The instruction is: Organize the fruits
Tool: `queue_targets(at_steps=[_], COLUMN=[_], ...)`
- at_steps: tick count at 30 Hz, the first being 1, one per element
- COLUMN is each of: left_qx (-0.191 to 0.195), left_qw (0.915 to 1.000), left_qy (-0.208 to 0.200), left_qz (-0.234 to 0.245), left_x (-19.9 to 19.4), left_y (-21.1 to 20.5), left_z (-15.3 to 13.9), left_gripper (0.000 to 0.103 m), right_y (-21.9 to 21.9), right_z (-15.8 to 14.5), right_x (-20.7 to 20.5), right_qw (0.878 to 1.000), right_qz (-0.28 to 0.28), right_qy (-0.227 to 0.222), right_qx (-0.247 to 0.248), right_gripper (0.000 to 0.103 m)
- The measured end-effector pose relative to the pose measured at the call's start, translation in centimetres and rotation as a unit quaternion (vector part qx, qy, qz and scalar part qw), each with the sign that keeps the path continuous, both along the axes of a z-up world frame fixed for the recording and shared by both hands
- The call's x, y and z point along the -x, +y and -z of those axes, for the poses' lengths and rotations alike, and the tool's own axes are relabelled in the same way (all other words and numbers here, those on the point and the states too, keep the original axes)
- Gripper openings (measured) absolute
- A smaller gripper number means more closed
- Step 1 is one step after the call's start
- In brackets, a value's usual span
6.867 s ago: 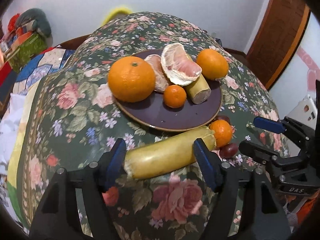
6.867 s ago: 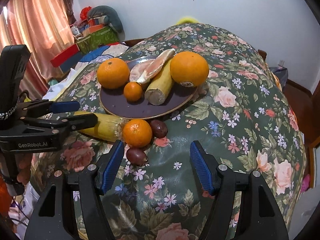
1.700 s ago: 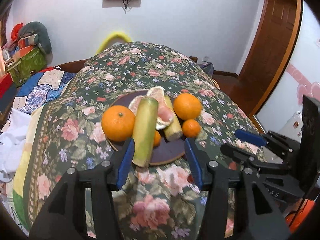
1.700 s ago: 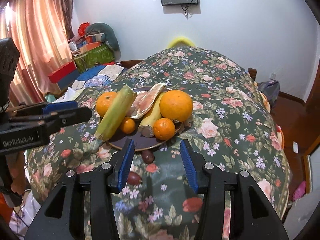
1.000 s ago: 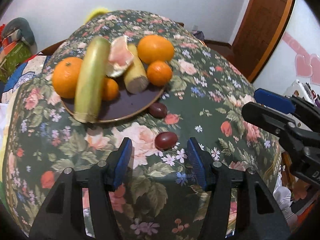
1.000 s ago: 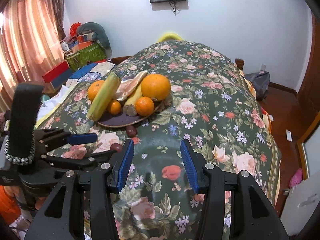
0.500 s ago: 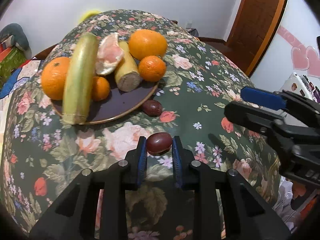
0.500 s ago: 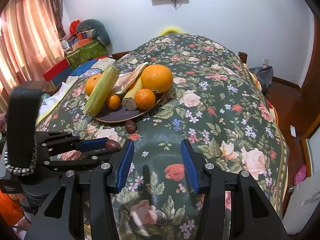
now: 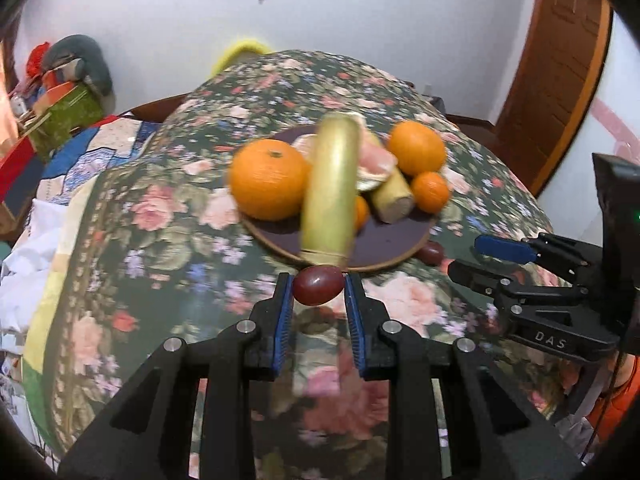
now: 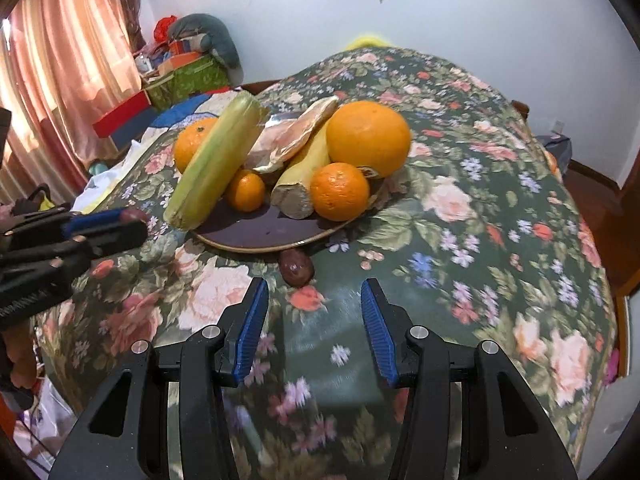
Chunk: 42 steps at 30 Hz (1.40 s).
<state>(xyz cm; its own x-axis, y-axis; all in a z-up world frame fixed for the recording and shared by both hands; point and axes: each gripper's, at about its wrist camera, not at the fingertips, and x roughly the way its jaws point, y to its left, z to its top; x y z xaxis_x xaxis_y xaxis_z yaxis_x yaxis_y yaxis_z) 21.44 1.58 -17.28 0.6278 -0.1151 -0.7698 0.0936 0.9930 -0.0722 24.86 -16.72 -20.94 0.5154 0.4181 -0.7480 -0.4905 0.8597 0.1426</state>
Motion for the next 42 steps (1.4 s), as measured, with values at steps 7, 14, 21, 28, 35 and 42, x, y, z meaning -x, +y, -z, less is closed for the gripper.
queue_targets(at_steps=[7, 14, 21, 28, 35, 42], left_qx=[0.006, 0.007, 0.009, 0.018, 0.027, 0.04], left_qw=[0.9998, 0.9998, 0.9998, 0.9997, 0.9995, 0.9989], left_qy=[0.001, -0.003, -0.007, -0.002, 0.007, 0.015], left_qz=[-0.021, -0.021, -0.017, -0.018, -0.018, -0.018], left_x=[-0.7, -1.0, -1.6, -3.2, -4.6, -5.4], left_y=[1.9, 2.0, 1.9, 2.2, 2.4, 3.0], left_z=[0.4, 0.5, 0.1, 0.5, 1.2, 1.8], left_gripper=[0.026, 0.026, 0.026, 0.026, 0.026, 0.026], right_y=[1.6, 2.2, 1.6, 2.0, 3.5, 4.8], right_z=[0.5, 0.5, -0.6, -2.2, -1.8, -0.3], right_x=[-1.2, -0.8, 0.2, -0.3, -1.6, -2.7], right_qw=[1.0, 1.0, 0.999, 0.999, 0.999, 0.999], right_qz=[-0.013, -0.029, -0.031, -0.035, -0.043, -0.052], right_qy=[0.009, 0.003, -0.01, -0.026, -0.025, -0.008], right_qx=[0.004, 0.009, -0.003, -0.019, -0.02, -0.013], right_gripper=[0.032, 0.014, 0.013, 0.013, 0.013, 0.013])
